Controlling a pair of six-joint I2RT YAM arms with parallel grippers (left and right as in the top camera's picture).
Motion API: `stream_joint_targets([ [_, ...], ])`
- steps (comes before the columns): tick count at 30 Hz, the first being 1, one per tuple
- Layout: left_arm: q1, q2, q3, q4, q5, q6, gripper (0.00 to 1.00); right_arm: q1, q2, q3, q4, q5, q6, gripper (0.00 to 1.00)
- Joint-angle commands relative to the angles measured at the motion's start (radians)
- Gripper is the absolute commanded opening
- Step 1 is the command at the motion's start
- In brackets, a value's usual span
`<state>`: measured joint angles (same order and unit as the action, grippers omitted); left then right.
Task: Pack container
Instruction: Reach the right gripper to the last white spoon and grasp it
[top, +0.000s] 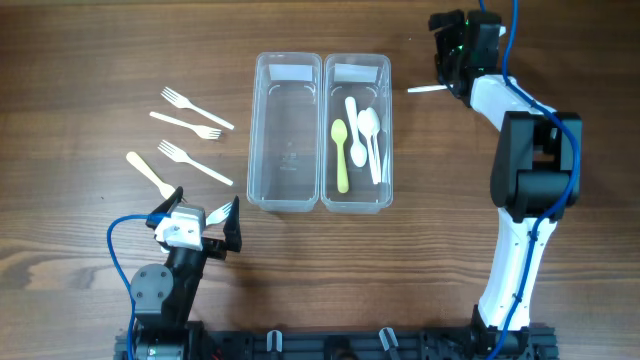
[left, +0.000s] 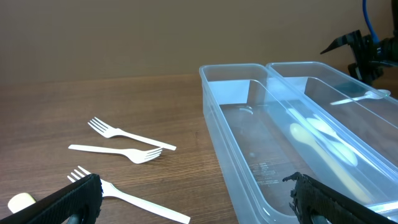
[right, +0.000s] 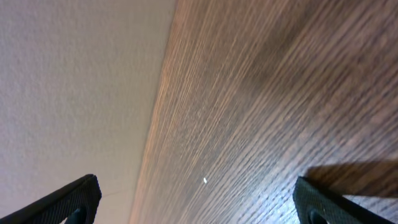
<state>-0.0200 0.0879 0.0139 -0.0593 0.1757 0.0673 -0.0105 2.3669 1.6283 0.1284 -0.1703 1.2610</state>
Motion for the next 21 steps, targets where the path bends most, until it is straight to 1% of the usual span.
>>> stream_joint_targets([
  [1, -0.005, -0.003, -0.008, 0.000, -0.002, 0.015, 1.00, 0.003, -0.018, -0.005, -0.102, -0.011, 0.092, 1.00],
  [2, -0.005, -0.003, -0.008, 0.000, -0.002, 0.015, 1.00, 0.003, -0.043, -0.005, -0.161, 0.033, 0.102, 1.00],
  [7, -0.005, -0.003, -0.008, 0.000, -0.002, 0.015, 1.00, -0.002, -0.106, -0.005, -0.327, 0.122, 0.088, 1.00],
  [8, -0.005, -0.003, -0.008, 0.000, -0.002, 0.015, 1.00, -0.004, -0.115, -0.005, -0.349, 0.126, 0.048, 1.00],
  [12, -0.005, -0.003, -0.008, 0.000, -0.002, 0.015, 1.00, -0.004, -0.119, -0.005, -0.478, 0.126, -0.027, 1.00],
  [16, -0.005, -0.003, -0.008, 0.000, -0.002, 0.015, 1.00, -0.004, -0.133, -0.005, -0.554, 0.114, -0.095, 1.00],
  [21, -0.005, -0.003, -0.008, 0.000, -0.002, 0.015, 1.00, -0.004, -0.208, -0.005, -0.595, 0.114, -0.214, 1.00],
])
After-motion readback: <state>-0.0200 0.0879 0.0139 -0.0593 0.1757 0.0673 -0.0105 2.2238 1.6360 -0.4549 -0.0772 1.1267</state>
